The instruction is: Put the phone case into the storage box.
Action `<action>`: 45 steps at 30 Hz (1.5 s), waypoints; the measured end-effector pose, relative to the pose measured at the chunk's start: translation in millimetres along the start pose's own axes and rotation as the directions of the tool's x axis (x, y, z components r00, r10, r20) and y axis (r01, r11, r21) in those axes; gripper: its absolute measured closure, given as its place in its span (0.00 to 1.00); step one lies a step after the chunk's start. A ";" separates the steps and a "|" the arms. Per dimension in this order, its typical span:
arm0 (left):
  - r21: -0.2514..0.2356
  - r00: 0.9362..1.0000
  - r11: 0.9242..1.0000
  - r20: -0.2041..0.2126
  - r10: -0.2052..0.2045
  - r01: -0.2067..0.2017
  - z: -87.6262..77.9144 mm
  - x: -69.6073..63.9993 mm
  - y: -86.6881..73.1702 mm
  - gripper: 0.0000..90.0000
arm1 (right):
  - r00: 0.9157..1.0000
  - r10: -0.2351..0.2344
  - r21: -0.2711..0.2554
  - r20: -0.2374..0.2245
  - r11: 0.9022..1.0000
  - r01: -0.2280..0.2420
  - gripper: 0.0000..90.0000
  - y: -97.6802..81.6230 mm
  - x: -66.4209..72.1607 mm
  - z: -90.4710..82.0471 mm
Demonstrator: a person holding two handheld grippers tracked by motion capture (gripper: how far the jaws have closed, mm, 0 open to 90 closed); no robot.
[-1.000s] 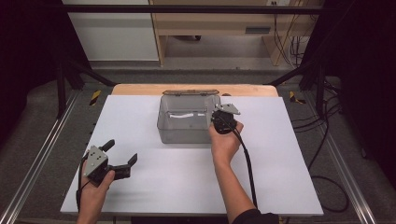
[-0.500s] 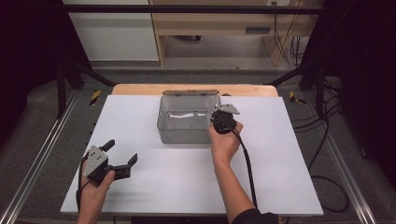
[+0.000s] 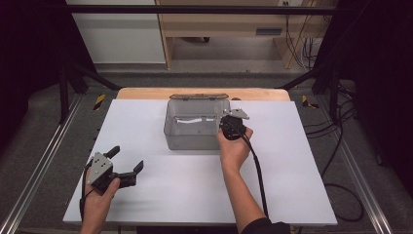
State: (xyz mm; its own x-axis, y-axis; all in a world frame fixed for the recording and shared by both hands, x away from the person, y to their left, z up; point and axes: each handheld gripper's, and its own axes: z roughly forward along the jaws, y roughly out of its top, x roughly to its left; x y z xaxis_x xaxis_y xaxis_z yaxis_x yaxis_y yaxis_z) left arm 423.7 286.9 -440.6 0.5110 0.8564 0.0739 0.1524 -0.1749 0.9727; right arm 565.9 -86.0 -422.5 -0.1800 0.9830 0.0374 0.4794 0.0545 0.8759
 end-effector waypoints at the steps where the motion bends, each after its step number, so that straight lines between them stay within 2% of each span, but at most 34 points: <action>1: 0.000 1.000 1.000 0.000 0.001 -0.001 0.0 -0.1 0.0 0.02 | 1.000 0.000 0.001 0.000 1.000 0.000 0.89 0.1 0.0 0.0; 29: 0.000 1.000 1.000 0.001 0.001 -0.001 0.2 -0.4 0.1 0.02 | 1.000 0.005 0.017 -0.004 1.000 -0.005 0.87 0.6 -1.1 1.1; 45: 0.000 1.000 1.000 0.001 0.002 -0.002 0.2 -0.5 0.1 0.02 | 1.000 0.005 0.001 -0.017 1.000 -0.005 0.87 0.8 0.5 0.1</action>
State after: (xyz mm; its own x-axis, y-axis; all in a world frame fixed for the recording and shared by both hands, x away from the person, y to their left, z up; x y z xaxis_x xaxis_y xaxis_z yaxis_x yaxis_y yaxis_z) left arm 423.6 286.4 -440.6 0.5122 0.8555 0.0758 0.1512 -0.1767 0.9726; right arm 566.2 -85.4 -421.7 -0.1920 0.9801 0.0497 0.4811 0.0498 0.8753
